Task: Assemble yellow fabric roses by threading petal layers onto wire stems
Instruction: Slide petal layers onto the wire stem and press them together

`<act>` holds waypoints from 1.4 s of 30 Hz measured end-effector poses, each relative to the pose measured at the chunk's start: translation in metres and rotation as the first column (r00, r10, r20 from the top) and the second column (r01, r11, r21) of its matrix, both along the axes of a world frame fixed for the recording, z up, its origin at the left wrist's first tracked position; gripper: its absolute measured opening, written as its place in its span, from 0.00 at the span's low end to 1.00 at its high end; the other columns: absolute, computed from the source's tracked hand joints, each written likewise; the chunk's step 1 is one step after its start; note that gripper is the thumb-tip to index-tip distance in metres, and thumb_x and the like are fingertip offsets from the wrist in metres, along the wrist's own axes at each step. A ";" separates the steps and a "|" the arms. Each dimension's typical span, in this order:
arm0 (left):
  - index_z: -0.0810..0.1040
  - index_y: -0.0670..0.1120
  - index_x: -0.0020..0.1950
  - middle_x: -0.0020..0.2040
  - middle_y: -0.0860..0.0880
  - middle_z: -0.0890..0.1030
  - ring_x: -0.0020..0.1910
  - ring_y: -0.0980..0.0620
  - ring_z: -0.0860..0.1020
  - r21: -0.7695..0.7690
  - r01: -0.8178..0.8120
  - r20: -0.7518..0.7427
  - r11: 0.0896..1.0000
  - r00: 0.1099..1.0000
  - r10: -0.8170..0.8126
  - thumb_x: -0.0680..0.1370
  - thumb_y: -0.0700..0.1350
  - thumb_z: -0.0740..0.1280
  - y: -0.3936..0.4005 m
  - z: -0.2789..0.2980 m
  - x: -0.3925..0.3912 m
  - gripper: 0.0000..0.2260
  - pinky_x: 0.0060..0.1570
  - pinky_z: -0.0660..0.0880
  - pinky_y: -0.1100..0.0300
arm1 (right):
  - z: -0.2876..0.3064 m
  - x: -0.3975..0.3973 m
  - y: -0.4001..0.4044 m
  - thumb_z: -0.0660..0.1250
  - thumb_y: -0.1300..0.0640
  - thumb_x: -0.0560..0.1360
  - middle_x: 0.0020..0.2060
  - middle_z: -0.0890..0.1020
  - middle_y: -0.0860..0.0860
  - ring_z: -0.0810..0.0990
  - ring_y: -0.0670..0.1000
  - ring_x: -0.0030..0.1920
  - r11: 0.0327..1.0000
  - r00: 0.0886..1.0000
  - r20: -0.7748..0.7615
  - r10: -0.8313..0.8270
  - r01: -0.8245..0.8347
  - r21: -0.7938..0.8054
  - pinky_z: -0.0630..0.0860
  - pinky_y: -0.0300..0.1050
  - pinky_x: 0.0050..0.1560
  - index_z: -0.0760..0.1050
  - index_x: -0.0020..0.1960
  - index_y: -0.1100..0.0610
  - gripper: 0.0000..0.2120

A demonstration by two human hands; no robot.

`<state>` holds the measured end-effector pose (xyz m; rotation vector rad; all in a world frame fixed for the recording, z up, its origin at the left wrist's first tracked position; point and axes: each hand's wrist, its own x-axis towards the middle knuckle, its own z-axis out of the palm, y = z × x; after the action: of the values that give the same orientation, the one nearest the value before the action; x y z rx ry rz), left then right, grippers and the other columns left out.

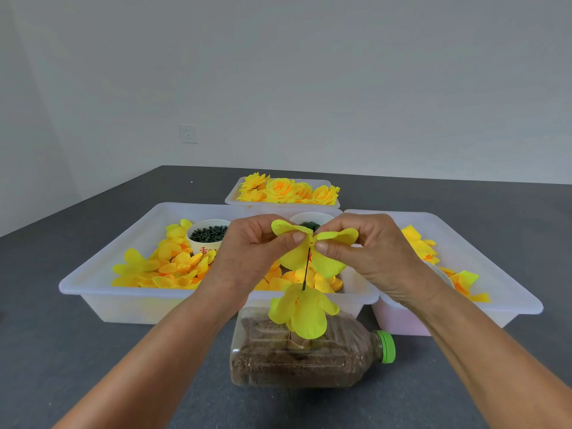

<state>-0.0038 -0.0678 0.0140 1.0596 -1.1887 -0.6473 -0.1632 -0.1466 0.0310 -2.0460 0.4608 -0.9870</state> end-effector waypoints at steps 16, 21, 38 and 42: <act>0.84 0.46 0.38 0.38 0.40 0.83 0.36 0.46 0.79 -0.009 -0.014 0.110 1.000 0.994 0.014 0.69 0.33 0.72 0.007 -0.007 0.004 0.08 0.39 0.78 0.56 | -0.009 0.002 0.001 0.73 0.58 0.65 0.34 0.82 0.53 0.78 0.51 0.39 0.874 0.996 0.045 -0.076 0.088 -0.478 0.74 0.48 0.44 0.83 0.38 0.58 0.04; 0.83 0.43 0.39 0.39 0.43 0.84 0.38 0.49 0.81 -0.008 -0.039 0.182 0.999 0.983 0.040 0.68 0.31 0.72 0.007 -0.011 0.005 0.08 0.41 0.80 0.54 | -0.017 0.003 0.001 0.74 0.64 0.64 0.35 0.83 0.51 0.77 0.47 0.44 0.707 0.982 0.098 -0.163 0.186 -0.683 0.74 0.51 0.46 0.82 0.38 0.59 0.04; 0.82 0.46 0.44 0.44 0.44 0.82 0.45 0.52 0.80 -0.111 -0.054 0.368 0.992 0.925 0.092 0.65 0.27 0.73 0.012 -0.018 0.006 0.16 0.48 0.77 0.62 | -0.037 -0.002 0.003 0.74 0.67 0.64 0.40 0.83 0.51 0.81 0.56 0.46 0.635 0.981 0.061 -0.186 0.167 -0.755 0.73 0.50 0.47 0.81 0.41 0.61 0.06; 0.81 0.42 0.49 0.46 0.44 0.82 0.45 0.58 0.79 -0.136 -0.073 0.393 0.988 0.912 0.121 0.66 0.28 0.73 0.014 -0.021 0.007 0.15 0.46 0.74 0.69 | -0.041 -0.003 0.003 0.74 0.67 0.64 0.41 0.83 0.52 0.81 0.56 0.46 0.632 0.979 0.080 -0.187 0.182 -0.753 0.72 0.49 0.47 0.81 0.41 0.61 0.06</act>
<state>0.0028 -0.0537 -0.0073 1.1763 -1.4968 -0.2803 -0.1665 -0.1438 -0.0098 -2.7928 0.2722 -1.4813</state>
